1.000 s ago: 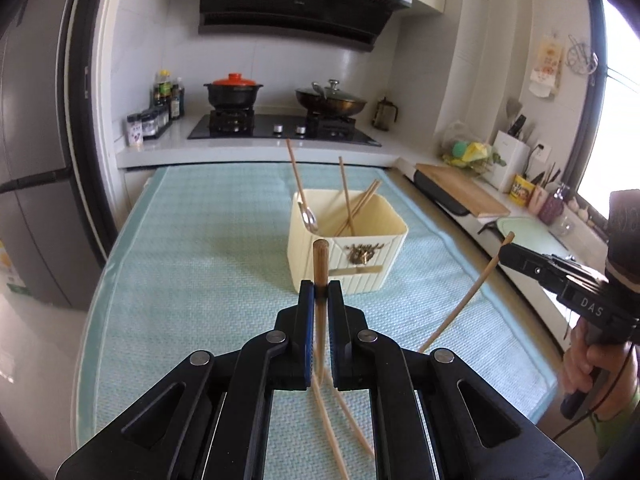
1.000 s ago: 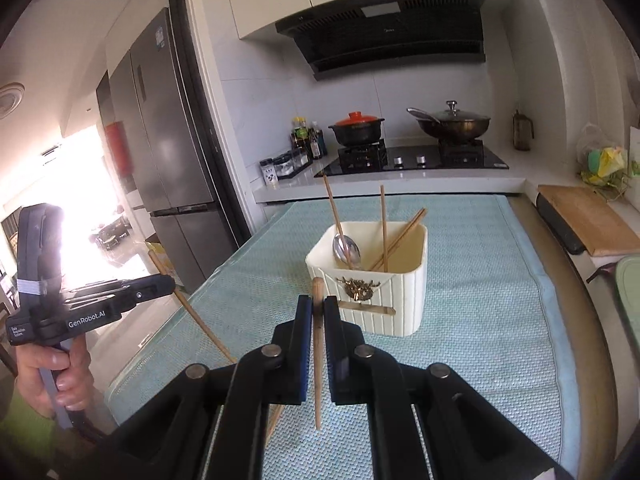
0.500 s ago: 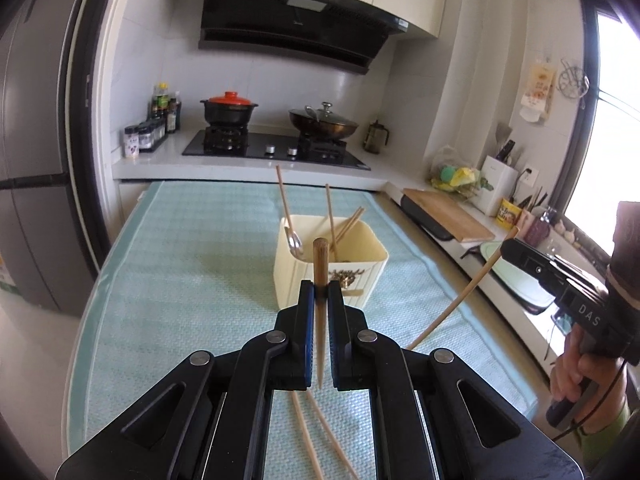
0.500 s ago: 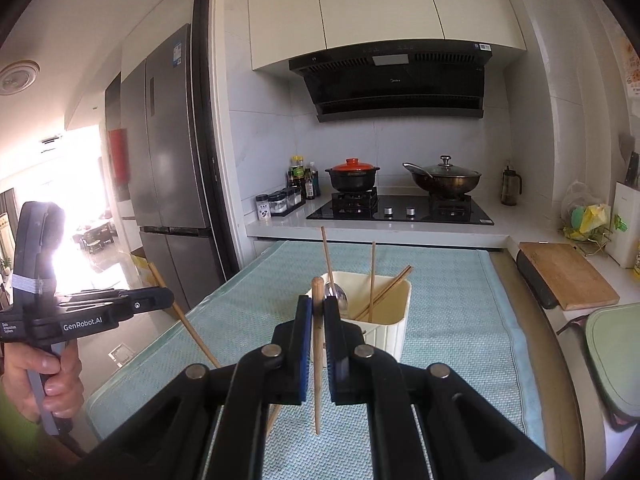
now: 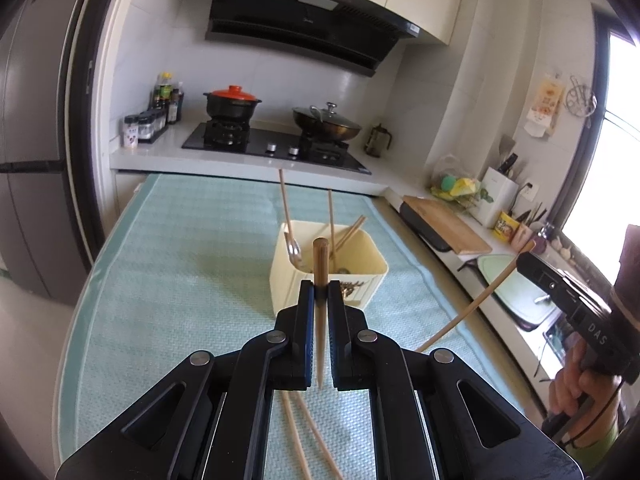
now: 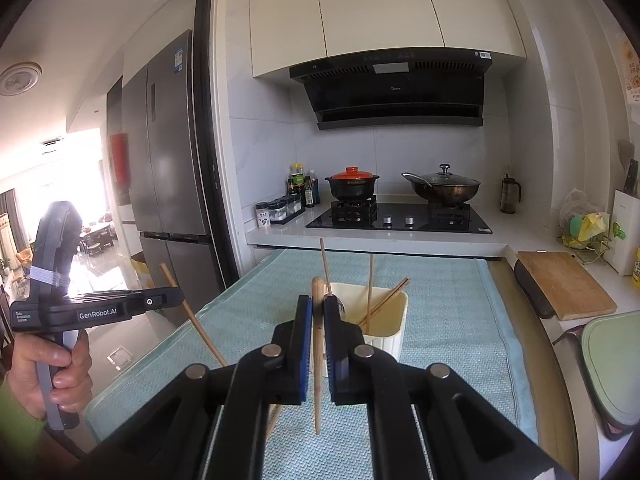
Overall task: Organize utensils
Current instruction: 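Lift the chopstick with the left tool while the right tool carries its chopstick to the holder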
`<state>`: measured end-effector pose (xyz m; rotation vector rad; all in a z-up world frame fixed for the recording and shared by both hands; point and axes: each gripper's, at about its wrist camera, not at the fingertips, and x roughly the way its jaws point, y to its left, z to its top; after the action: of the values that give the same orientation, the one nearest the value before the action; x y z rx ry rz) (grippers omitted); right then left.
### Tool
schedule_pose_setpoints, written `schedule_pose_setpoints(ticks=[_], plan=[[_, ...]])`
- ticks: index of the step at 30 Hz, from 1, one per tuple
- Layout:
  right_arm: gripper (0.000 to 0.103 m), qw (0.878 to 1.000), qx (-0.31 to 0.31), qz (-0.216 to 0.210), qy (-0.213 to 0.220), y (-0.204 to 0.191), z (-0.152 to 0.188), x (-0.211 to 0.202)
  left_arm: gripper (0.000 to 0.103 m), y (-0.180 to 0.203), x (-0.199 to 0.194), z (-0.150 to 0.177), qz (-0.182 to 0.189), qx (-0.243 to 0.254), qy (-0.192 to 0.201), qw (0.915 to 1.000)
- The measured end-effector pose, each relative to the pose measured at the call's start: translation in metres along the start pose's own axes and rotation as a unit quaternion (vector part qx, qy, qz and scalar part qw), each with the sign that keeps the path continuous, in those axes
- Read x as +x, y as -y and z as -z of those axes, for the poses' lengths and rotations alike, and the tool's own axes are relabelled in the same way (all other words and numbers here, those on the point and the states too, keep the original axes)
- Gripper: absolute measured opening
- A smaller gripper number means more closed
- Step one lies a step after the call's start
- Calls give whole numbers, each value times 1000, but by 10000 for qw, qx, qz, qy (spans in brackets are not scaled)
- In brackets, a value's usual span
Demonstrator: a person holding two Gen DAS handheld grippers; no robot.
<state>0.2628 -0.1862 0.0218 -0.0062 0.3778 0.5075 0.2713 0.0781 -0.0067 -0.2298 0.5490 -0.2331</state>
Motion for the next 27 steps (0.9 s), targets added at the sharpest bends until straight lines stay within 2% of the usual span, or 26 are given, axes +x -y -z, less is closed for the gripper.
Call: schedule_pose_setpoints(ticks=[5,12,20,23,27], plan=[[6,9999,-51,11,102,6,-16,4,4,2,-2,-20,101,10,128,9999],[6,9987,-248,128,427,13,-60,18,4,12,5,-64,120,174,423,9989],[6,9982,-165,327,485,42,-98,81,4,18,64,-109,-29,245,414,9988],[6,9991,-118,349,220,55,-95,115,4,14,98,-113,-75,182,179,9996],[6,9979,83,211,-608,72,-71,166,4,8,143,-104,-196,219,-272,9992]])
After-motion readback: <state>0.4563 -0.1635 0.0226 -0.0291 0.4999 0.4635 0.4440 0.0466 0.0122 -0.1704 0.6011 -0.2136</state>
